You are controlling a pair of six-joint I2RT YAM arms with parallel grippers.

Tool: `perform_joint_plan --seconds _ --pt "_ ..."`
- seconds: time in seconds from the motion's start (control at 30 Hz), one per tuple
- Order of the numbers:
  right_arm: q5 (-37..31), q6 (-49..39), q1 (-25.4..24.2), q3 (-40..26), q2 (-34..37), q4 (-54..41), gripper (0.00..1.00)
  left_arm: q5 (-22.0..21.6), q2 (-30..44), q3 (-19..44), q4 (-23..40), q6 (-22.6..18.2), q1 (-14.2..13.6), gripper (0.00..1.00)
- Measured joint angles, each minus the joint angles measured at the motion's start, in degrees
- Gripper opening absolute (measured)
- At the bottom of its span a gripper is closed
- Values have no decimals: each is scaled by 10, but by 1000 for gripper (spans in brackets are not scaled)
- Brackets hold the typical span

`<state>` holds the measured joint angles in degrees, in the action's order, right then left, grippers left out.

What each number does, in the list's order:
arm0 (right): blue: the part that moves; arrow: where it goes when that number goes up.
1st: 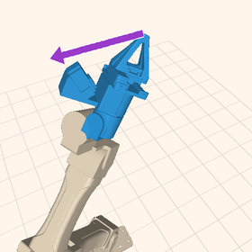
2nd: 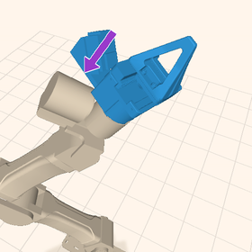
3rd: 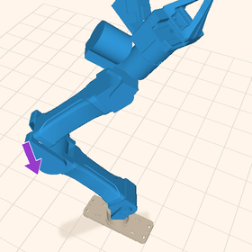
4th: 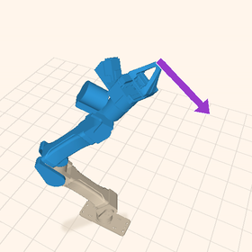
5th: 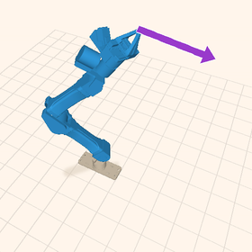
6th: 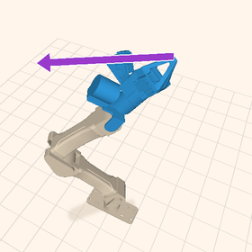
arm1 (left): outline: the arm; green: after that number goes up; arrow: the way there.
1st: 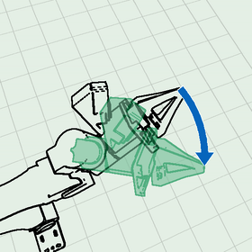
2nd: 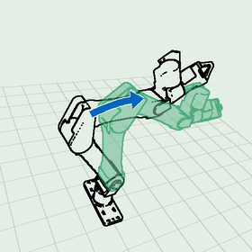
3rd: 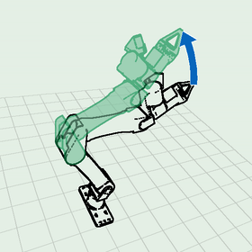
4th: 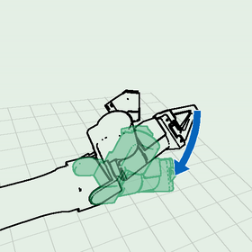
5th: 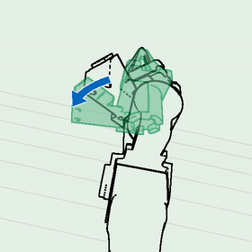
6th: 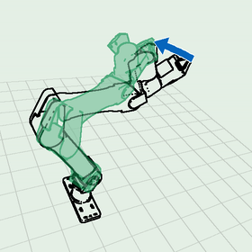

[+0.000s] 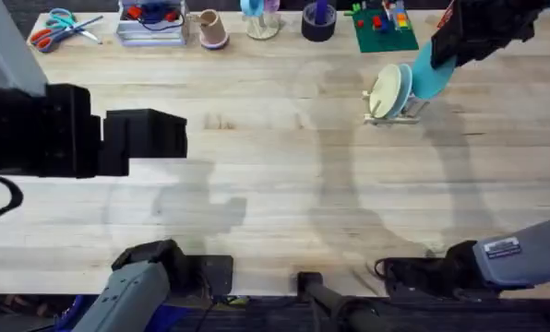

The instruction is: Pick up the plates from the table one by one and place each into a slot on the dish rack.

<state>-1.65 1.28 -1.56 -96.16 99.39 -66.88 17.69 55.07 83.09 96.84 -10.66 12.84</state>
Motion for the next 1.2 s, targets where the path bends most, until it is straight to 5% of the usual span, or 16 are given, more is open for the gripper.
perform_joint_plan --seconds 1.2 --pt "15 2 0 0 64 2 29 0 0 0 0 0 0 994"
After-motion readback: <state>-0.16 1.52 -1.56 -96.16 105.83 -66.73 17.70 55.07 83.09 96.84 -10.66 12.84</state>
